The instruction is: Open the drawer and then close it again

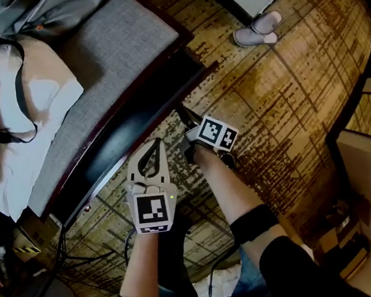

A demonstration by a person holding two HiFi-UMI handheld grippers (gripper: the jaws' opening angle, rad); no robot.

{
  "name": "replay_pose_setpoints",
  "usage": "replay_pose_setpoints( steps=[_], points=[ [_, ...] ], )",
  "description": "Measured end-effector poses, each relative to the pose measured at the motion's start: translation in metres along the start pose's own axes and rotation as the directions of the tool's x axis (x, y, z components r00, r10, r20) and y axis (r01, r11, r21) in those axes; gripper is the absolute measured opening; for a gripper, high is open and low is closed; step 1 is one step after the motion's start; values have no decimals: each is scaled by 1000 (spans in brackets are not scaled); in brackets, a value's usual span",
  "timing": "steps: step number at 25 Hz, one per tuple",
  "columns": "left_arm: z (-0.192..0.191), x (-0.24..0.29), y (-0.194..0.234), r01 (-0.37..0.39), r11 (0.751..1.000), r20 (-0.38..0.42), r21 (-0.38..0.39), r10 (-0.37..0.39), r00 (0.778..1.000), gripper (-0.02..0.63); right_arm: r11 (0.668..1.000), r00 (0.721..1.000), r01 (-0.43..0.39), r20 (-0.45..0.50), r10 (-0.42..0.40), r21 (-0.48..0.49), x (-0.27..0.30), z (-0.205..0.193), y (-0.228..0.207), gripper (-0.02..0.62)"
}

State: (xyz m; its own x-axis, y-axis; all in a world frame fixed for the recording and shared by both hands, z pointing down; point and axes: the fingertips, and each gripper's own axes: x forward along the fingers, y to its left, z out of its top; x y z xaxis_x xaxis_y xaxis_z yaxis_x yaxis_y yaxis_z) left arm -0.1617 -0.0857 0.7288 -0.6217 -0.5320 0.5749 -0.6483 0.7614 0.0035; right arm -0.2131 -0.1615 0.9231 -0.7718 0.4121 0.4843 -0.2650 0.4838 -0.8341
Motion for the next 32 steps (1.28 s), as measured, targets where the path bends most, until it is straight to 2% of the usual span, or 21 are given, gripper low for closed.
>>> replay_pose_setpoints(
  steps=[2,5,9,13,17,21,28,29,32],
  points=[
    [1,-5,-13,31,999,-4,26,-31,1000,0,1000,1000,16,4,-16,15,-13,-3,-7,77],
    [4,-12,-31,54,998,-16,17,-53,998,0,999,999,38,10,-39,30,-32,-7,-16,75],
    [4,-18,-52,109,992,-17,59,-108,994,0,997,998,65,11,-65,36,-59,-13,-30,75],
    [10,-21,-60,110,994,-24,24,-109,994,0,994,995,99,9,-100,37,-84,-18,-43,71],
    [20,-26,-72,146,987,-18,61,-145,989,0,991,991,131,3,-131,37,-114,-24,-58,71],
    [26,-28,-82,160,985,-14,61,-160,987,0,987,988,157,-2,-157,46,-134,-28,-70,69],
    [39,-37,-90,167,984,-11,68,-167,986,0,979,978,202,-57,-202,-9,-140,-32,-71,83],
    [42,-40,-90,169,983,-7,76,-169,986,0,976,974,214,-68,-216,-32,-144,-32,-69,51],
    [59,-57,-88,157,986,-10,64,-156,988,0,969,968,230,-85,-238,-88,-166,-25,-52,35]
  ],
)
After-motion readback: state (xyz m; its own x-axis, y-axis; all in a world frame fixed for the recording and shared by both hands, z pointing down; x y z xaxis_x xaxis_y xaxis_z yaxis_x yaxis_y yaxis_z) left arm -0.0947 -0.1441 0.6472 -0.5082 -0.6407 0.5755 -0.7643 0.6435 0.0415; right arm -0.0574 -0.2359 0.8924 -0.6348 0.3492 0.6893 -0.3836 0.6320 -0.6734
